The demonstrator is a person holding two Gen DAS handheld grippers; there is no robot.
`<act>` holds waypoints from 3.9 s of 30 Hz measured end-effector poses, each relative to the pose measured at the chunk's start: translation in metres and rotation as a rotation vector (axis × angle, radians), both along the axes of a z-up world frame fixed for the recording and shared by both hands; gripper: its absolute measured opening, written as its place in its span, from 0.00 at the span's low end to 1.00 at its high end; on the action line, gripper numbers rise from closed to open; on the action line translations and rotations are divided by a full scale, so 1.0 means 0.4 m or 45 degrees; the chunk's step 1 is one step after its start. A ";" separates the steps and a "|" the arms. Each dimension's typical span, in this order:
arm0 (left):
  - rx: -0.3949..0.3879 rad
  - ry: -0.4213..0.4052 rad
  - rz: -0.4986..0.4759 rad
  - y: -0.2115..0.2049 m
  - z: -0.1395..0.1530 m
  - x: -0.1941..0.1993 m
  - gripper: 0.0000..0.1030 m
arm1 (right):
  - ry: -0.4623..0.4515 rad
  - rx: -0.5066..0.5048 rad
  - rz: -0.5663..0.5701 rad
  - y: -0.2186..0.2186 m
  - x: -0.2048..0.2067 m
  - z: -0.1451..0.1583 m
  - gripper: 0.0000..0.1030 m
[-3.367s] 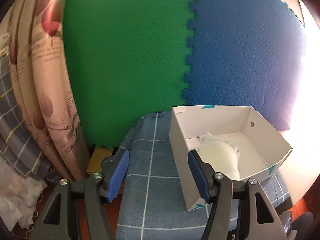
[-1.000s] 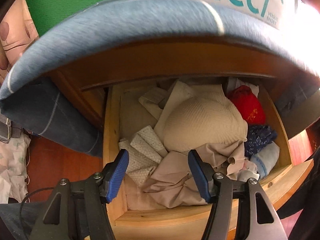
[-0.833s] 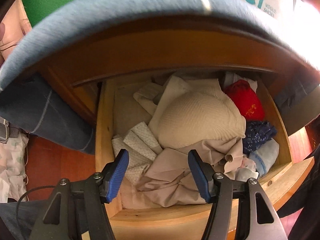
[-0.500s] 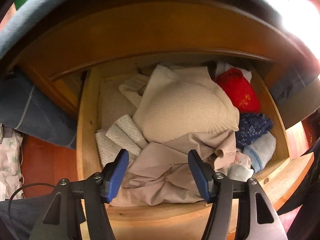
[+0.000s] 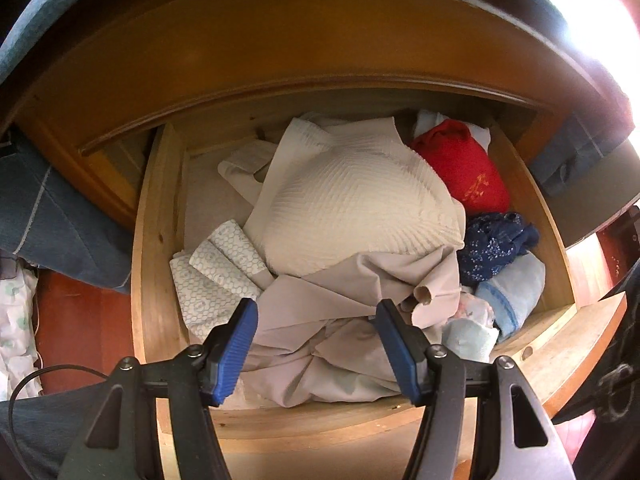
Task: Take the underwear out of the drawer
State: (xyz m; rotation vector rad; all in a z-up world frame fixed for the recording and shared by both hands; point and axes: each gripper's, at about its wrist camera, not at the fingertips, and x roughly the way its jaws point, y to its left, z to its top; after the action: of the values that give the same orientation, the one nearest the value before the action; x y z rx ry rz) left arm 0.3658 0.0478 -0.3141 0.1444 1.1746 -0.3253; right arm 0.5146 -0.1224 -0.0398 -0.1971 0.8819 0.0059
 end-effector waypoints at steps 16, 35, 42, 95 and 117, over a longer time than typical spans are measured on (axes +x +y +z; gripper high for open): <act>-0.007 0.027 0.005 -0.007 -0.007 -0.003 0.61 | 0.067 -0.002 -0.022 -0.008 0.037 -0.089 0.45; -0.240 0.116 -0.006 0.031 -0.003 -0.001 0.61 | 0.169 0.052 -0.066 -0.044 0.073 -0.176 0.46; -0.293 0.152 -0.140 -0.016 -0.001 -0.021 0.61 | 0.187 0.083 -0.078 -0.057 0.072 -0.192 0.47; -0.410 0.824 -0.041 -0.249 -0.090 0.111 0.38 | 0.013 0.308 0.158 -0.040 -0.011 -0.167 0.95; -0.443 0.683 -0.002 -0.219 0.023 0.031 0.13 | -0.022 0.300 0.194 -0.032 -0.042 -0.152 0.99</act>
State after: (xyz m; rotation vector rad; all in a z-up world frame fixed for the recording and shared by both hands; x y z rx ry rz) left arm 0.3781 -0.0399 -0.3050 -0.2630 1.6242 -0.5871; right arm 0.4976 -0.1353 -0.1007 -0.0433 0.8396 0.2486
